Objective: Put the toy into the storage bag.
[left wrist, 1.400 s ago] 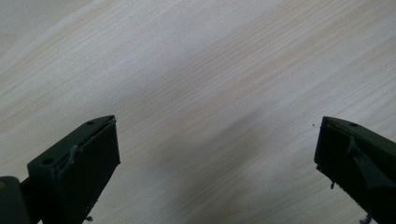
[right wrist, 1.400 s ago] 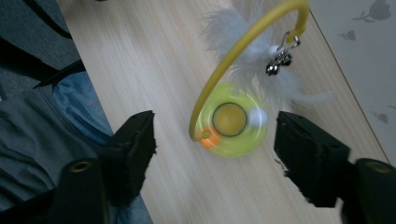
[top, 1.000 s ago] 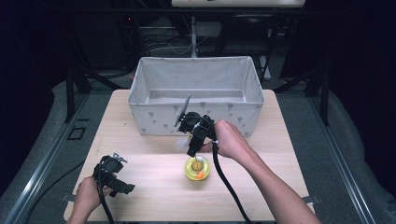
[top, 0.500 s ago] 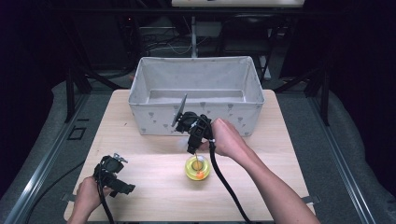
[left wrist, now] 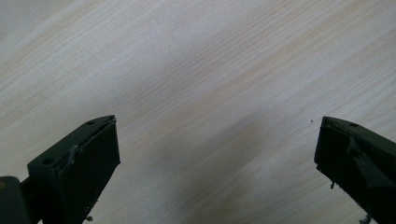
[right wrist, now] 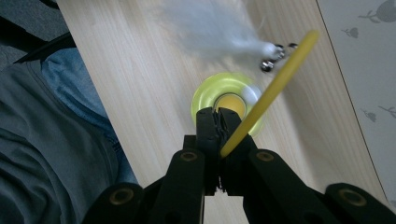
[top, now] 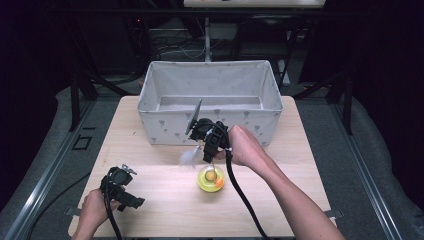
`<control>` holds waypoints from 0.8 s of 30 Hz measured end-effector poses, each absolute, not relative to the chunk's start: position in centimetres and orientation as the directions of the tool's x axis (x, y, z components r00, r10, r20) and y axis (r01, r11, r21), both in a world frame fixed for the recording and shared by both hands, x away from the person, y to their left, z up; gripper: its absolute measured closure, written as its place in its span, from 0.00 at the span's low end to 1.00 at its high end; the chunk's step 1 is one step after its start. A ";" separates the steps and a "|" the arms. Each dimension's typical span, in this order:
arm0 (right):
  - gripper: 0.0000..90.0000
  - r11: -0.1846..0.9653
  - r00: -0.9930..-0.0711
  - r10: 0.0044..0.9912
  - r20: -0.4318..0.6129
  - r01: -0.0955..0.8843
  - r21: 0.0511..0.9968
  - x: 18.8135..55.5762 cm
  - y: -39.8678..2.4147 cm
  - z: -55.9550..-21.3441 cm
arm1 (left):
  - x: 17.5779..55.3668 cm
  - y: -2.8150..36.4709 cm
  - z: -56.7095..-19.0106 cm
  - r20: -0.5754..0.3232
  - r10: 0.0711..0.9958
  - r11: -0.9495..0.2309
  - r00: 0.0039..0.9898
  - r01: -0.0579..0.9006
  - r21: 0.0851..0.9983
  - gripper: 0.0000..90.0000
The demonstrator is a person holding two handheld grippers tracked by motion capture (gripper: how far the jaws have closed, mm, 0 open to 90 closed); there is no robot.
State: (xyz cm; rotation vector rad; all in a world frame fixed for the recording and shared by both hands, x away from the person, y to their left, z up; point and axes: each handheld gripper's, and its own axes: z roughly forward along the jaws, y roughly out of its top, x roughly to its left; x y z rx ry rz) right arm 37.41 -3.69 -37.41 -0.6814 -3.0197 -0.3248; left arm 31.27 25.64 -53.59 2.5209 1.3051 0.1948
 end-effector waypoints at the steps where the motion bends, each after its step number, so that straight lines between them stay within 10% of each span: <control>1: 0.98 0.883 -0.905 0.420 0.072 0.426 0.195 37.4 -3.7 -37.4 | 31.3 25.6 -53.6 -0.015 0.815 -0.545 0.579 0.775 0.320 0.00; 24: 0.98 0.895 -0.911 0.407 0.069 0.413 0.169 37.7 -5.3 -34.7 | 31.3 25.6 -53.7 -0.023 0.814 -0.544 0.580 0.776 0.317 0.00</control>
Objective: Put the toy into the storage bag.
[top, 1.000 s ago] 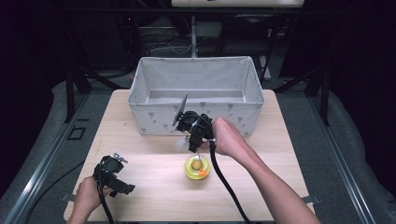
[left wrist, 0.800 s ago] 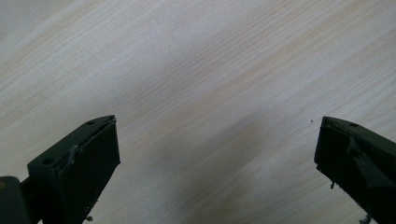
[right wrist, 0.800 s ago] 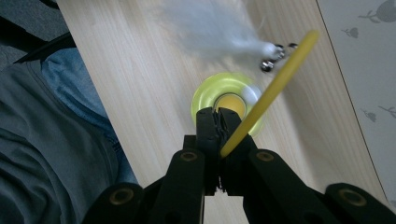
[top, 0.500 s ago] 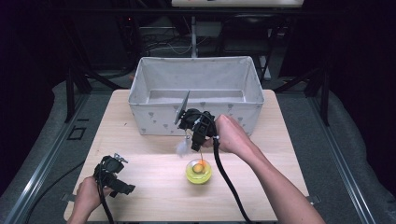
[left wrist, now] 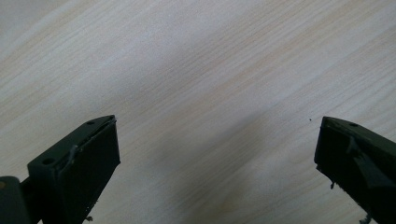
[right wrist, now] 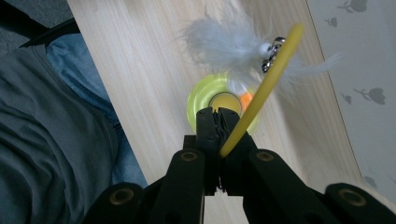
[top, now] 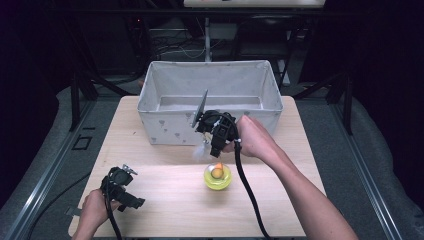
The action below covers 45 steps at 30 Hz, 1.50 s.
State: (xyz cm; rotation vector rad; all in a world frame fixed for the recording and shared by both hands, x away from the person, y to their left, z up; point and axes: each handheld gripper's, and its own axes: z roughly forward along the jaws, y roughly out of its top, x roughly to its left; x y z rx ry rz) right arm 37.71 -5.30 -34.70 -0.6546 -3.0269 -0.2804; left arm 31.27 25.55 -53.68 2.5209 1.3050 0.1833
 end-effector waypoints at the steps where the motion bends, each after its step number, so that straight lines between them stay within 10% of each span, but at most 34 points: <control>1: 0.98 0.897 -0.911 0.407 0.065 0.412 0.164 37.8 -5.4 -34.6 | 31.3 25.6 -53.7 -0.022 0.813 -0.546 0.581 0.776 0.316 0.00; 45: 0.98 0.860 -0.877 0.477 0.057 0.479 0.174 41.0 -10.3 -27.7 | 31.4 25.4 -53.8 -0.032 0.807 -0.554 0.590 0.775 0.304 0.00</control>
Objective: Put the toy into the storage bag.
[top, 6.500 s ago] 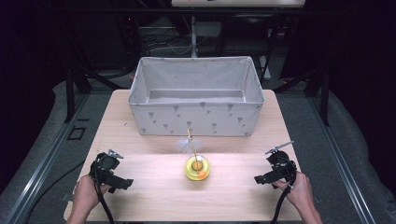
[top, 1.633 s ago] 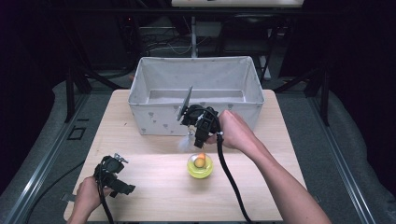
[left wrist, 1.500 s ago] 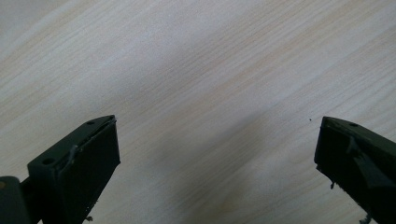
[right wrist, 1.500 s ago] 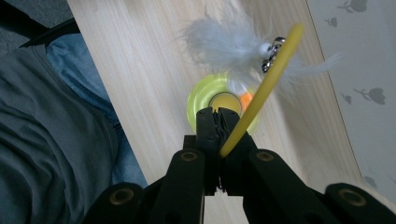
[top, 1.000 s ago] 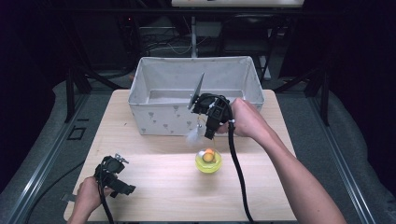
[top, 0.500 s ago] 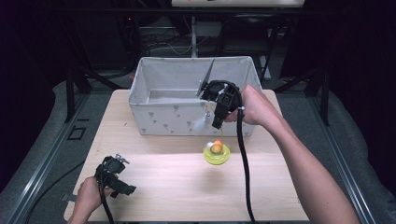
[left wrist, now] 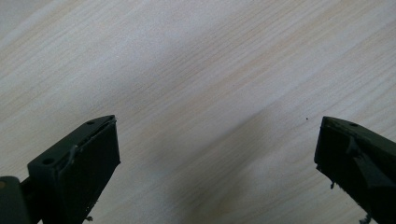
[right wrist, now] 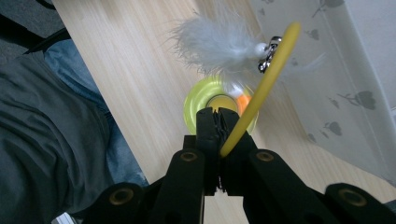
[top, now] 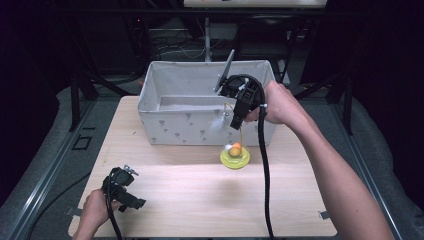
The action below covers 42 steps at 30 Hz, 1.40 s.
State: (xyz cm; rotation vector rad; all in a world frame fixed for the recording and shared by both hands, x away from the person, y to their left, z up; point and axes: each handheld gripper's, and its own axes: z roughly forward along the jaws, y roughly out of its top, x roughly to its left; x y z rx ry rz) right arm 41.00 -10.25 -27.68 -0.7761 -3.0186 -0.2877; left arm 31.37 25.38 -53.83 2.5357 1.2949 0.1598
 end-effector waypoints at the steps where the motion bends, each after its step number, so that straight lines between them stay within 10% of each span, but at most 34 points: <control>1: 0.98 0.860 -0.877 0.477 0.052 0.479 0.175 41.1 -10.3 -27.3 | 31.4 25.4 -53.8 -0.032 0.807 -0.555 0.590 0.775 0.304 0.00; 42: 0.98 0.821 -0.846 0.533 -0.007 0.516 0.245 43.1 -11.3 -17.7 | 31.4 25.5 -53.9 -0.040 0.807 -0.553 0.589 0.778 0.297 0.00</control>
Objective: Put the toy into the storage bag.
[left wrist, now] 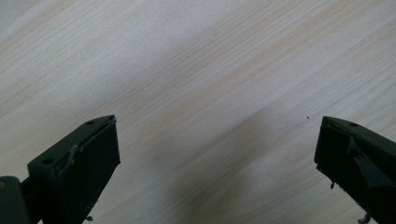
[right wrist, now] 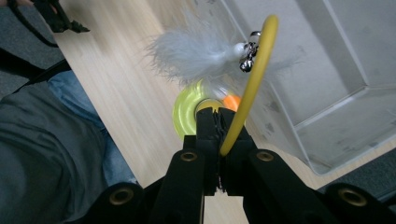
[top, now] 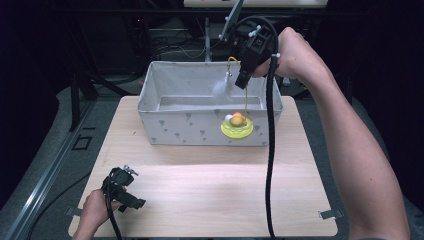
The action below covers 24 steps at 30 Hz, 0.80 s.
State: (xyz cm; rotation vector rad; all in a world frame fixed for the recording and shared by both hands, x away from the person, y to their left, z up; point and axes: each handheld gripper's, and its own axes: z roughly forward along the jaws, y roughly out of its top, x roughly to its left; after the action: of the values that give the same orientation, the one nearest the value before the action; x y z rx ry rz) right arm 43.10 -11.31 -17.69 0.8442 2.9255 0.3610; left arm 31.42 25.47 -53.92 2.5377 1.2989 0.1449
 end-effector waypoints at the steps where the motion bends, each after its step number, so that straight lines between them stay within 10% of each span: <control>1: 0.98 0.816 -0.843 0.538 -0.005 0.520 0.251 43.3 -11.4 -17.6 | 31.4 25.5 -53.9 -0.041 0.807 -0.553 0.590 0.778 0.299 0.00; 24: 0.98 0.729 -0.766 0.642 -0.023 0.601 0.328 47.0 -13.3 -14.8 | 31.5 25.4 -54.0 -0.044 0.804 -0.556 0.593 0.776 0.297 0.00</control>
State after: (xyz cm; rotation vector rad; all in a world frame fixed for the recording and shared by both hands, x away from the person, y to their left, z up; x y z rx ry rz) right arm 47.00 -13.26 -14.79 1.0099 2.7939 0.4589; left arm 31.46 25.38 -53.97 2.5385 1.2934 0.1397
